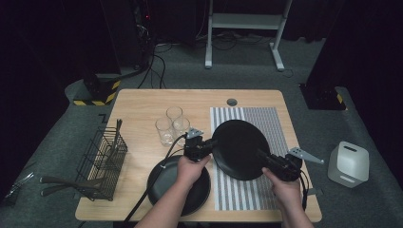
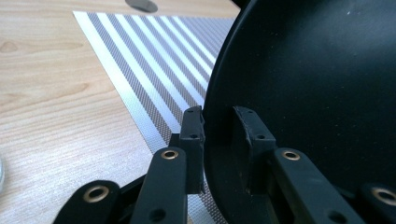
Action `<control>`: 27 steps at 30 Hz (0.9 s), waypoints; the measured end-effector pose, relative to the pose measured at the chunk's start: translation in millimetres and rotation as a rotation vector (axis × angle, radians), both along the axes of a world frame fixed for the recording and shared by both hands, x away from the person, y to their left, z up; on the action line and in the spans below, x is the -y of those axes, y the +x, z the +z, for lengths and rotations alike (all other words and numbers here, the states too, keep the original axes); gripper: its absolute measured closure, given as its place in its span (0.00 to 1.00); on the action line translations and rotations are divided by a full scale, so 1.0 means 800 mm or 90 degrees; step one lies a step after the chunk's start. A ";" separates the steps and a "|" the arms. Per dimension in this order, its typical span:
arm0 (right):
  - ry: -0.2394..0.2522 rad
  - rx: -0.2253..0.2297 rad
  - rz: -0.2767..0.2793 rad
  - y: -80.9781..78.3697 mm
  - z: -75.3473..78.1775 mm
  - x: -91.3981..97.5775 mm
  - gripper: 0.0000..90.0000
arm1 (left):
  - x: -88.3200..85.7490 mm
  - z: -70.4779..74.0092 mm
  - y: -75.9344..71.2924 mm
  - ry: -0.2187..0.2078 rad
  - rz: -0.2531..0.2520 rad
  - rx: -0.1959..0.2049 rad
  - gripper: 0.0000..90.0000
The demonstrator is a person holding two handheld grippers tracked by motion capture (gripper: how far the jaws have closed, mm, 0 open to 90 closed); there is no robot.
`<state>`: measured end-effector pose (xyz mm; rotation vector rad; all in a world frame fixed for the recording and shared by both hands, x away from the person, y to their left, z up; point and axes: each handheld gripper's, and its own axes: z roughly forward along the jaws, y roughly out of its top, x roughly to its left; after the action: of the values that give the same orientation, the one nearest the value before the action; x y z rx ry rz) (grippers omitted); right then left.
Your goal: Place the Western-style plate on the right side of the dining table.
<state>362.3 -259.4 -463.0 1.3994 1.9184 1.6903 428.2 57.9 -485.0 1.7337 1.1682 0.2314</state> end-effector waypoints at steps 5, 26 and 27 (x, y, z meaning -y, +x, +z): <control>-0.027 0.013 -0.014 -0.002 0.001 0.000 0.87 | 0.008 -0.007 0.003 0.025 0.001 -0.021 0.85; -0.036 -0.012 -0.045 0.011 -0.004 -0.002 0.86 | -0.039 0.017 -0.025 -0.012 0.010 0.041 0.84; -0.035 -0.016 -0.044 0.012 -0.004 -0.001 0.86 | -0.043 0.019 -0.029 -0.009 0.009 0.049 0.84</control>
<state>371.6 -258.3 -466.4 1.4549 1.8918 1.5838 404.8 92.5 -470.0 1.6900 1.1240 0.2955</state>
